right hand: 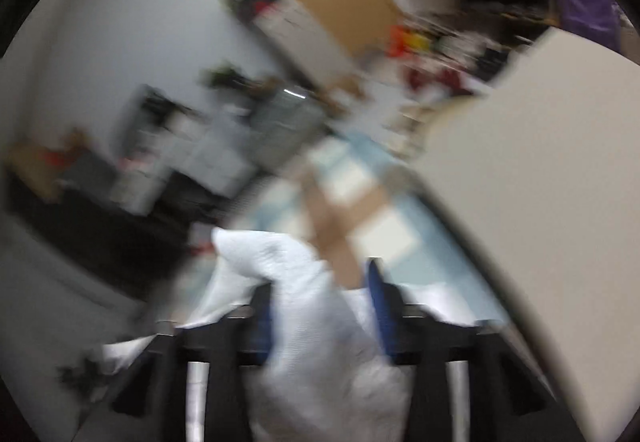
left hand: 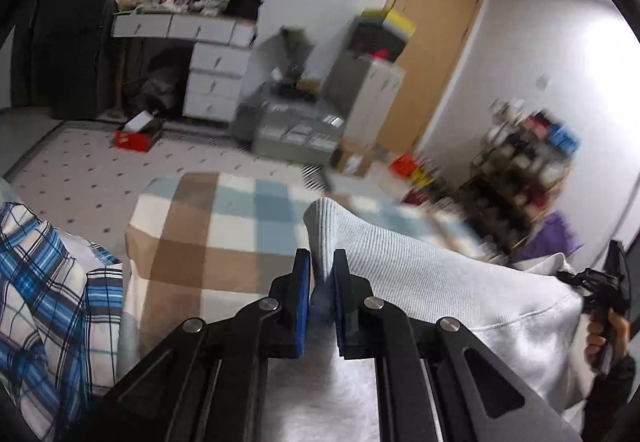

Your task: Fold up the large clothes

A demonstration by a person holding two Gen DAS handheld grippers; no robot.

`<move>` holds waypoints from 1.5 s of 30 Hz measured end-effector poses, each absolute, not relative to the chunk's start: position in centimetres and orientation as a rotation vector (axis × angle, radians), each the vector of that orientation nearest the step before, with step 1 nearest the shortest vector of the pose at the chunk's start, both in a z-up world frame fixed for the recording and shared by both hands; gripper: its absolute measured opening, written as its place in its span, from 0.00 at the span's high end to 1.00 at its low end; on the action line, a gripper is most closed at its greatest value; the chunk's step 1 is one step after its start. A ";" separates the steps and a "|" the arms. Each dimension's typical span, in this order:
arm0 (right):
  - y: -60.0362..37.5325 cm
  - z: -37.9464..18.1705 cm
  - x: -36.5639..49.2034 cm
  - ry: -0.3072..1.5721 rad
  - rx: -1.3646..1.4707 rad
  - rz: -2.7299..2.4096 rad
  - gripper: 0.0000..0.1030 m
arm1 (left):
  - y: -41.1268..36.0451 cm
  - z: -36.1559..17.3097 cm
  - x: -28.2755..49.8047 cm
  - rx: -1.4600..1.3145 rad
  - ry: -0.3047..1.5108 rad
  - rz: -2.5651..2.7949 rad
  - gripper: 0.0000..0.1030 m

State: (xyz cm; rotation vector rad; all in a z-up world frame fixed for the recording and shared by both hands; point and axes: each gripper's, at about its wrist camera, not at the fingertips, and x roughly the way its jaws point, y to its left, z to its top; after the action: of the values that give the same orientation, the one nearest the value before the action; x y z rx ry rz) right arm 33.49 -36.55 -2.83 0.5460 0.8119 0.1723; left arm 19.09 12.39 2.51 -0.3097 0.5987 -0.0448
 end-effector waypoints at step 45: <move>-34.0 -3.2 24.0 0.697 0.163 0.188 0.21 | 12.3 -1.8 15.1 -0.224 0.852 0.024 0.43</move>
State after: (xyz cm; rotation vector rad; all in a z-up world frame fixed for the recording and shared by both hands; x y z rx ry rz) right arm 23.99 -33.96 -3.16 0.1635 0.6975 0.1876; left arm 15.11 12.33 -1.79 -0.2240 0.8521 0.0238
